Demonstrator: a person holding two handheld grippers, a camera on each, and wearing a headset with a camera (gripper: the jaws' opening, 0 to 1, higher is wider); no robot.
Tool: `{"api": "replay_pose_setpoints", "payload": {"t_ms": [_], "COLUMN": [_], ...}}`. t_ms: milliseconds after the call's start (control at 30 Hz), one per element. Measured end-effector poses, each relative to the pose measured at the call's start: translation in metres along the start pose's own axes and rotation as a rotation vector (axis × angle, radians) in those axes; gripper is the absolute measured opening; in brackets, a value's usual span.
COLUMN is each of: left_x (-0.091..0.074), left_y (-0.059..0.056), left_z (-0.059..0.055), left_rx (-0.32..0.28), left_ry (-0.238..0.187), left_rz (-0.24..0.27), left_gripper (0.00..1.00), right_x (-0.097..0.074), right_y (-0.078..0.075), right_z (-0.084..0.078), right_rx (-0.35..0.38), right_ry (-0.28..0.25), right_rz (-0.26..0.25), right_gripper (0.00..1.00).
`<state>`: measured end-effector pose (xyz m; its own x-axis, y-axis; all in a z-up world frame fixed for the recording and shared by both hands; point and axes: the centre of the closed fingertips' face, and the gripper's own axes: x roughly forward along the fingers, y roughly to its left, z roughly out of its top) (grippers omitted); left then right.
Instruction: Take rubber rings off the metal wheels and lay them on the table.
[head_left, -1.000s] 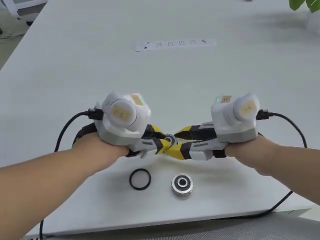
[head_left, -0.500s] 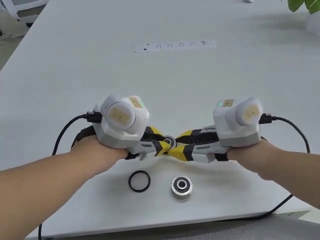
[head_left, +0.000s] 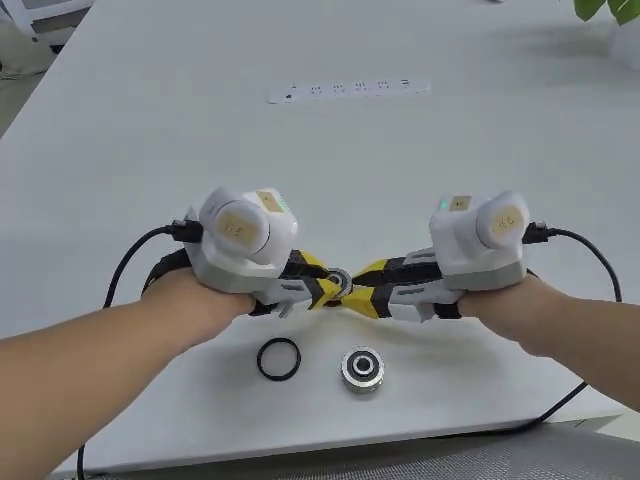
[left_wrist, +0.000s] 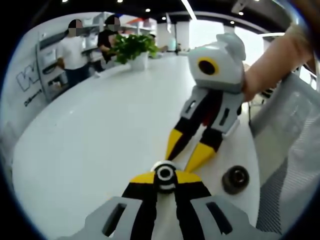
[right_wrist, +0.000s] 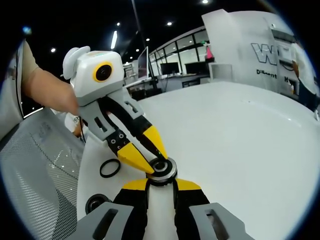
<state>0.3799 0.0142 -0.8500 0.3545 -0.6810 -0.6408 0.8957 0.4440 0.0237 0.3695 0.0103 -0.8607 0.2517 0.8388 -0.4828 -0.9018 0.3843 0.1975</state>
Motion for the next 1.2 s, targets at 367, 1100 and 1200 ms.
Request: {"api": "replay_pose_setpoints", "payload": {"t_ms": [367, 1100, 1200], "left_x": [-0.001, -0.001, -0.001], "left_y": [-0.001, -0.002, -0.002], "left_z": [-0.001, -0.001, -0.001], "left_rx": [-0.005, 0.007, 0.006], "left_ry": [0.001, 0.011, 0.011], "left_rz": [0.005, 0.011, 0.014], "left_gripper": [0.13, 0.13, 0.13], "right_x": [-0.003, -0.011, -0.01], "right_y": [-0.001, -0.009, -0.005], "right_z": [-0.003, -0.001, 0.003], "right_rx": [0.001, 0.266, 0.299], "right_ry": [0.01, -0.054, -0.075], "right_rz": [0.004, -0.005, -0.002], "right_gripper": [0.04, 0.0, 0.0]}}
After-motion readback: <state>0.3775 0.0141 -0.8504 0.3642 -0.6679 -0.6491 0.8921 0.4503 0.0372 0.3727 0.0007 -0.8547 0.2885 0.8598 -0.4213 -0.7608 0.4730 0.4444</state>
